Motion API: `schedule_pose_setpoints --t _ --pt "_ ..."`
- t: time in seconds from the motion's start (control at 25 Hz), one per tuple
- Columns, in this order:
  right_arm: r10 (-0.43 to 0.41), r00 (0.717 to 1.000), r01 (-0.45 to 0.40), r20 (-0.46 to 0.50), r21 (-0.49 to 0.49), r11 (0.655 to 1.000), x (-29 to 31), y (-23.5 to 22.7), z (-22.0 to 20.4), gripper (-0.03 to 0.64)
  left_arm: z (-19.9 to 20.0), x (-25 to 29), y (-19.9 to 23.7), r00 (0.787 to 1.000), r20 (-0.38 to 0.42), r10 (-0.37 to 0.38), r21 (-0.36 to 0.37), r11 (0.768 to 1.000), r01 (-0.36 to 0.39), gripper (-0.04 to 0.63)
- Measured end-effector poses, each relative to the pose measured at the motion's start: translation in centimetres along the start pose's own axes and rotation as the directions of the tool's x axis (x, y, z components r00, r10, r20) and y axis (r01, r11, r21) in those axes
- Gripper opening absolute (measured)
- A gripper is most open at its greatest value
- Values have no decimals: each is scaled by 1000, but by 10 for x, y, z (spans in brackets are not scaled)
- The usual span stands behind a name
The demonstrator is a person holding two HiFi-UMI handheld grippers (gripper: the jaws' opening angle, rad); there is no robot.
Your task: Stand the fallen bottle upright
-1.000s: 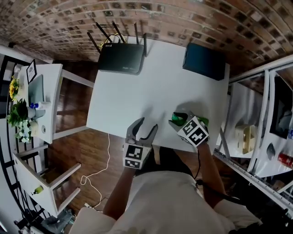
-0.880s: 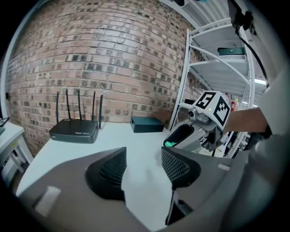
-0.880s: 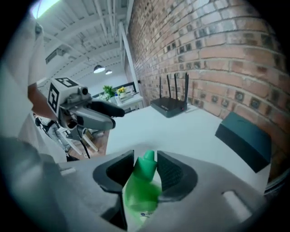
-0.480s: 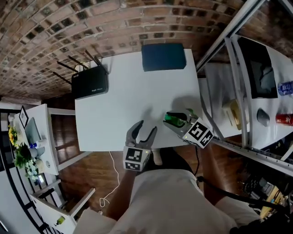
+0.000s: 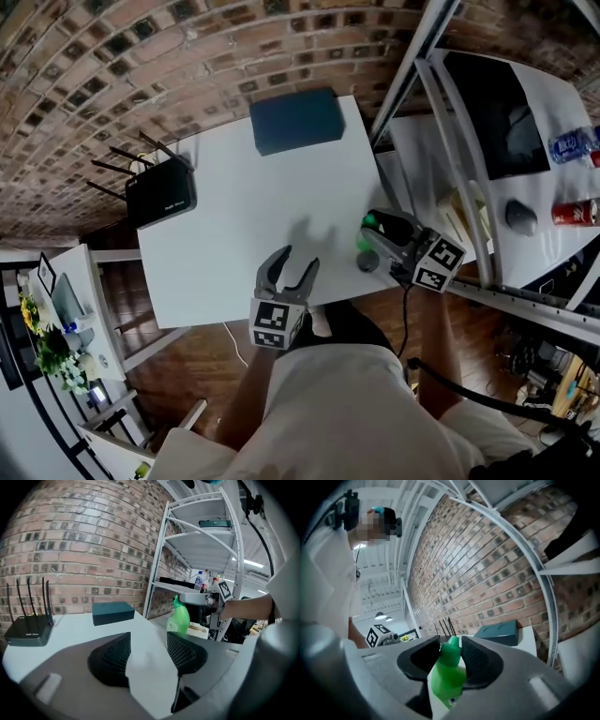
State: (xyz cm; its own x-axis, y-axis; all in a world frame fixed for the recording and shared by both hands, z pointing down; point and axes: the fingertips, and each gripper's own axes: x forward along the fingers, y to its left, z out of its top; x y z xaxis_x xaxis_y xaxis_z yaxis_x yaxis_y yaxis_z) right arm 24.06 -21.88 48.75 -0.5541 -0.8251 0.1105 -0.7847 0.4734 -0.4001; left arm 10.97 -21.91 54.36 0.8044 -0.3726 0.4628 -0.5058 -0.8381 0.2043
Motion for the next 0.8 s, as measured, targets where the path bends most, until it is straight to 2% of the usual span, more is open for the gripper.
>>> schedule_pose_setpoints --t 0.12,0.48,0.6,0.8 --pt "-37 998 36 43 24 999 -19 -13 5 130 0 7 -6 1000 -5 -6 19 1000 6 259" --pt "-98 995 100 28 -55 993 -35 -11 4 133 5 16 -19 1000 -1 -20 6 1000 20 259" --pt "-118 993 120 18 -92 989 -36 -11 6 138 9 17 -22 1000 10 -8 9 1000 8 259" --pt "-130 991 133 34 -122 984 -41 -9 14 185 16 10 -29 998 45 34 15 999 -35 259"
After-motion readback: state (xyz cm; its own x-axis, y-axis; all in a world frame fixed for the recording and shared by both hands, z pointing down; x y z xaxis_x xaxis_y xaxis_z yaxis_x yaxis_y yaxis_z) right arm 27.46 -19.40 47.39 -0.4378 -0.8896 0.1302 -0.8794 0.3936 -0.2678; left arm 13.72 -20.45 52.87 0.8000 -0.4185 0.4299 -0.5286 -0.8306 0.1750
